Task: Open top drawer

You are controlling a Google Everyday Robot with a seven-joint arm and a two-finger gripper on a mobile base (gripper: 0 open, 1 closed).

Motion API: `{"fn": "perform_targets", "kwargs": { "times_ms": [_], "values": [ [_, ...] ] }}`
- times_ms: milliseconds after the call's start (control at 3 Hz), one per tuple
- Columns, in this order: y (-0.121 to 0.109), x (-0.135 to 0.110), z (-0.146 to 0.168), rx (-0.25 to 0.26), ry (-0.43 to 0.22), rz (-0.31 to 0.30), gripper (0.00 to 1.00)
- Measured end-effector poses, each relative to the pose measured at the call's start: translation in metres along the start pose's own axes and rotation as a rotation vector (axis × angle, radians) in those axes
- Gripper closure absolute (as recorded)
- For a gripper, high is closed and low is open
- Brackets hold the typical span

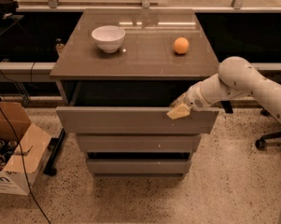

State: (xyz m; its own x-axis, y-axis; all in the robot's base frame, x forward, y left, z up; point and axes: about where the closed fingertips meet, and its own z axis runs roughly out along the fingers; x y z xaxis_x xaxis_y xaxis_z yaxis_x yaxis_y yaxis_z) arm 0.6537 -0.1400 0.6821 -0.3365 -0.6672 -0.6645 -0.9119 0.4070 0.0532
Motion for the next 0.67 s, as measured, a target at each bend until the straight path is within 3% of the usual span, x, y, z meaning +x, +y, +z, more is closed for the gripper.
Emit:
{"fn": "perform_targets", "kwargs": {
  "times_ms": [667],
  "values": [
    [0.0087,0.0065,0.0003,0.013,0.020,0.004,0.40]
  ]
}}
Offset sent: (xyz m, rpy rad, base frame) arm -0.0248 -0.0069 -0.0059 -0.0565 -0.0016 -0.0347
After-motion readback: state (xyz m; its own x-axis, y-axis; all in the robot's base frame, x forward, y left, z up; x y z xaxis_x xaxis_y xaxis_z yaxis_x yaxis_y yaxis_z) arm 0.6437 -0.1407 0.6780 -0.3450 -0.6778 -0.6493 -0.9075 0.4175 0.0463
